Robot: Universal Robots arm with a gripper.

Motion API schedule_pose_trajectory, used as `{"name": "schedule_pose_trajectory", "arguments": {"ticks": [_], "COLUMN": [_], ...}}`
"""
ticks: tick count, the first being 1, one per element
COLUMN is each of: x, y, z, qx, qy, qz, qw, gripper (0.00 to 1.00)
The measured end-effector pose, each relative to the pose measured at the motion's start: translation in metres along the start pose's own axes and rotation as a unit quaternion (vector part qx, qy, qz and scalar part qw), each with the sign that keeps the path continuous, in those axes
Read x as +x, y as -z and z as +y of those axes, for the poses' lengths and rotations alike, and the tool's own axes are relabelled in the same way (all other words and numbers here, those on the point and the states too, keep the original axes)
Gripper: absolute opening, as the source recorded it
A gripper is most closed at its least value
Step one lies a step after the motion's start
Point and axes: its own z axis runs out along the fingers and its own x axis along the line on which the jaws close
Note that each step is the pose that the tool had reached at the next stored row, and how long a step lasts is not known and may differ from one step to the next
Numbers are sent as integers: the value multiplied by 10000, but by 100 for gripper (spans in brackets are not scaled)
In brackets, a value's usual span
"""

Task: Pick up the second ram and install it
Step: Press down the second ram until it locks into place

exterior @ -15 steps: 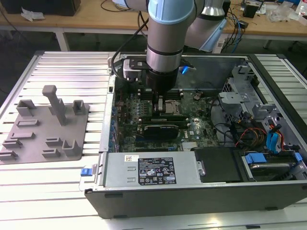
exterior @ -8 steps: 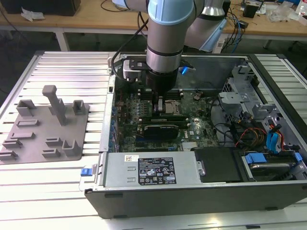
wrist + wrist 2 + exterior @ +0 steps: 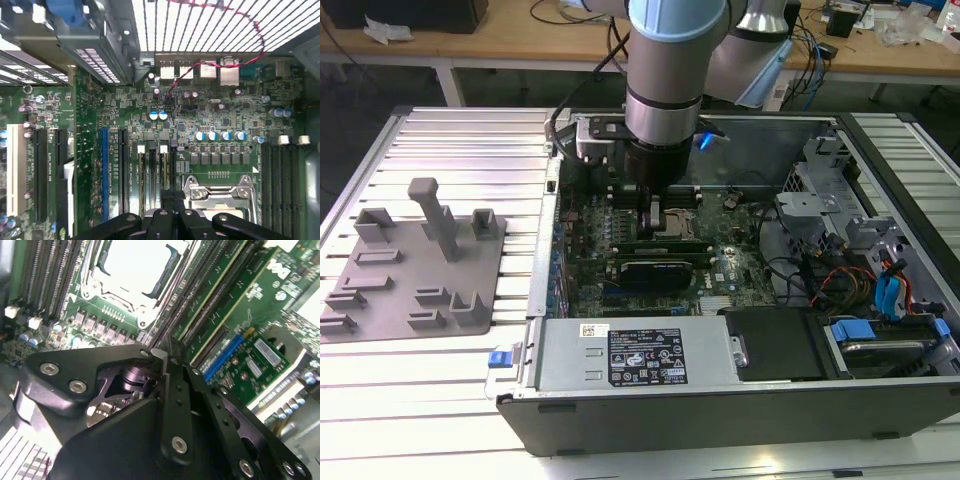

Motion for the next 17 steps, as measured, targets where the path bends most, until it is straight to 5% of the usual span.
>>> {"name": "schedule_pose_trajectory", "arguments": {"ticks": [2,7,14,17], "x": [-3,-3,-6,-7], "y": [177,187,194,193], "z": [4,-27,-344,-355], "qx": [-1,-1,-1,-1], "qy": [0,0,1,0], "qz": [1,1,0,0], "qw": [10000,10000,10000,10000], "gripper": [8,8,8,8]}}
